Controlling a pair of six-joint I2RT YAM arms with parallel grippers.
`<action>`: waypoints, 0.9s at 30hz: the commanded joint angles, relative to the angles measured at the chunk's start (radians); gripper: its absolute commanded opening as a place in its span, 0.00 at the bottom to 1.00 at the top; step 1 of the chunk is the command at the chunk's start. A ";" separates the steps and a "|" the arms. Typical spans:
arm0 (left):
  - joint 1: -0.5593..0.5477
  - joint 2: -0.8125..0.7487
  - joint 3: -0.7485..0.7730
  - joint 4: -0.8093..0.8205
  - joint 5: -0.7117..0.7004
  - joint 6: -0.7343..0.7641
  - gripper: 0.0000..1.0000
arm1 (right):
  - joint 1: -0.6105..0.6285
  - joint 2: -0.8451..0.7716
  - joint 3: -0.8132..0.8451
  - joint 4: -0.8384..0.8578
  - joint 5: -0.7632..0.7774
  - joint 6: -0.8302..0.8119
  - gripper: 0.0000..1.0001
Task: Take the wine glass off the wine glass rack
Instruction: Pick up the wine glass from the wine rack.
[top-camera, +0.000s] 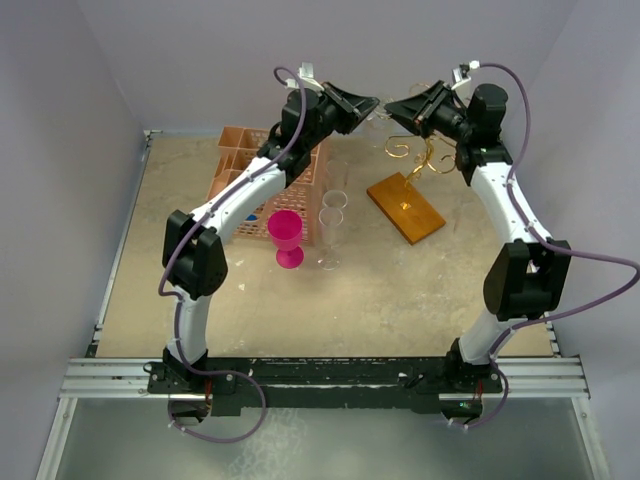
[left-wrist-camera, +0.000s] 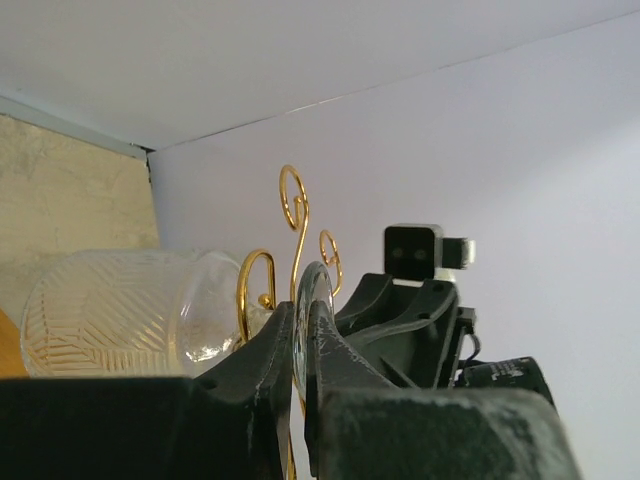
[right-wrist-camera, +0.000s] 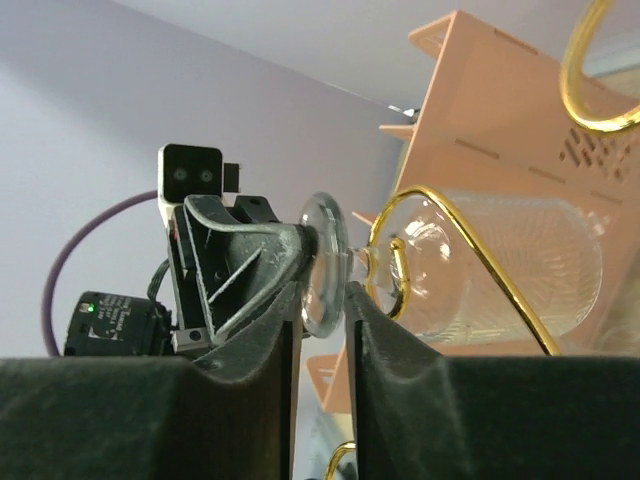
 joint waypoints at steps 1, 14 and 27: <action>0.013 -0.027 -0.015 0.092 0.020 -0.035 0.00 | -0.003 -0.087 0.127 -0.042 0.030 -0.200 0.35; 0.033 -0.050 -0.032 0.115 0.057 -0.067 0.00 | -0.022 -0.297 0.257 -0.435 0.283 -0.715 0.84; 0.037 -0.056 0.036 0.052 0.031 -0.067 0.00 | -0.192 -0.448 0.169 -0.605 0.766 -0.921 1.00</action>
